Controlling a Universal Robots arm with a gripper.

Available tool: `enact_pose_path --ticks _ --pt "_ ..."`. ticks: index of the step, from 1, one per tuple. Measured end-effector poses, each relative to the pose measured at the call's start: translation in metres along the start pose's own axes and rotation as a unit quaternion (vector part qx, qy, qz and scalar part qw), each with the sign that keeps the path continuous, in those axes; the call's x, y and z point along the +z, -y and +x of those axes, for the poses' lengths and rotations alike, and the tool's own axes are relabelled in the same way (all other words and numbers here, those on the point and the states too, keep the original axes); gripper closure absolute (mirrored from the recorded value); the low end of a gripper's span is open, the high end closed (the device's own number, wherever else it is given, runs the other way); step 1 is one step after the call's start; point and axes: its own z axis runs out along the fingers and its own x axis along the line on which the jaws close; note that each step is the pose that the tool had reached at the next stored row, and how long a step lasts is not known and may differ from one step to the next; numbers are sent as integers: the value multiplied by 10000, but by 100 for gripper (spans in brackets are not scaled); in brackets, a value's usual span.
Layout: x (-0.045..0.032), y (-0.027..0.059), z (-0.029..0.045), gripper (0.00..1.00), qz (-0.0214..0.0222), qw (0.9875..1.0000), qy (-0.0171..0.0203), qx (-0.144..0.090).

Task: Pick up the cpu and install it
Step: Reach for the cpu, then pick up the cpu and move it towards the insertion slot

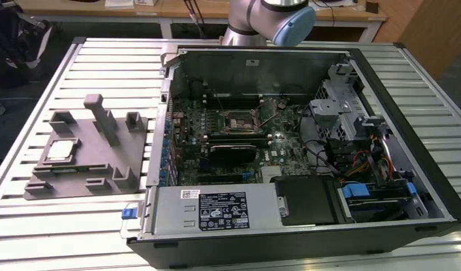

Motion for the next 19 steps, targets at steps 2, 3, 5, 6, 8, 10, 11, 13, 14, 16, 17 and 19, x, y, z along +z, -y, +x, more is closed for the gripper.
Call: enact_pose_path --ticks 2,3,5,6,8,10,11,13,14,16,17,19 --pt "3 6 80 89 0 10000 0 0" --pt "2 8 118 89 0 10000 0 1" --pt "4 15 194 89 0 10000 0 1" --pt "5 18 233 89 0 10000 0 0" --pt "5 23 309 89 0 10000 -1 0" --pt "8 30 386 89 -1 10000 1 0" --pt "9 32 423 89 0 10000 0 0" --pt "10 36 481 89 0 10000 0 1" --pt "11 38 506 89 0 10000 0 0" --pt "12 41 545 89 0 10000 0 1" --pt "11 42 556 89 0 10000 0 1" --pt "11 43 563 89 0 10000 -1 0"
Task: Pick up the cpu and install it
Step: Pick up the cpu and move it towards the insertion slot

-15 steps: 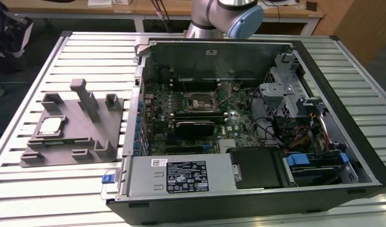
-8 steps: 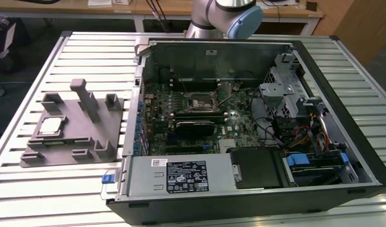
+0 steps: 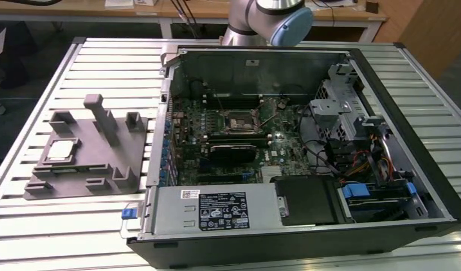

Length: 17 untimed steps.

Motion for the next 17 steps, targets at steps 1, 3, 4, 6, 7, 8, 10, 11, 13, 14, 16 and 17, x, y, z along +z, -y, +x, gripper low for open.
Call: enact_pose_path --ticks 1,3,4,6,7,8,10,11,13,14,16,17 --pt "0 0 0 89 0 10000 0 0" --pt "1 0 1 89 -1 10000 1 0" --pt "1 0 2 89 0 10000 0 0" --pt "6 2 3 89 -1 10000 1 1" --pt "10 4 3 89 -1 10000 2 1" --pt "13 4 2 89 -1 10000 2 1" --pt "22 7 2 89 0 10000 1 0" --pt "26 10 2 89 0 10000 2 1" --pt "35 13 2 89 -2 10000 2 -2" --pt "42 19 1 89 -2 10000 1 -12" --pt "56 25 1 89 -4 10000 -1 -73" --pt "62 26 2 89 -4 9999 -3 -111"
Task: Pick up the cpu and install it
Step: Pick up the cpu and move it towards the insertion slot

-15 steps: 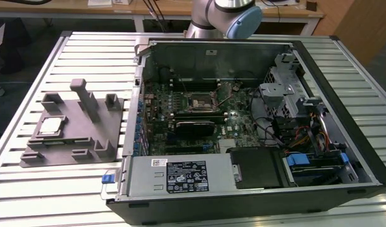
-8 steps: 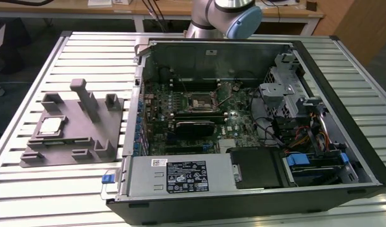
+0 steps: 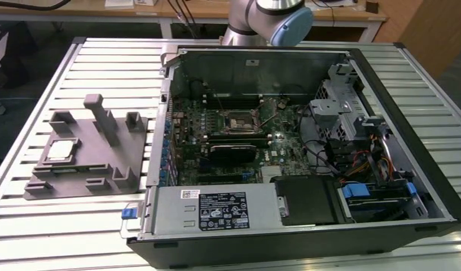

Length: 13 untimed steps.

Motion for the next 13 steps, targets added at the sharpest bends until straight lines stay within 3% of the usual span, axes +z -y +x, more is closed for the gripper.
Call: enact_pose_path --ticks 5,8,9,12,13 --pt "39 10 0 84 -4 9999 -6 -109" --pt "69 17 0 65 -7 9999 -7 -137" --pt "81 19 0 65 -7 9999 -7 -150" --pt "125 23 -3 47 -8 9998 -9 -190" --pt "143 24 -6 47 -9 9998 -10 -203"
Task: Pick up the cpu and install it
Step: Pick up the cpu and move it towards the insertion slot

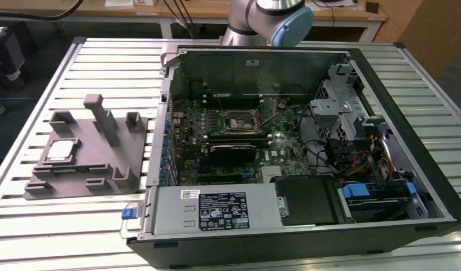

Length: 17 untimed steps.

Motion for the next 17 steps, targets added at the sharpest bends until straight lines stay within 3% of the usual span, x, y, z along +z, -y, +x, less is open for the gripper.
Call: enact_pose_path --ticks 3,17 --pt "56 2 -2 36 -1 10000 -2 -37" --pt "276 20 2 36 -22 9999 -6 -143"
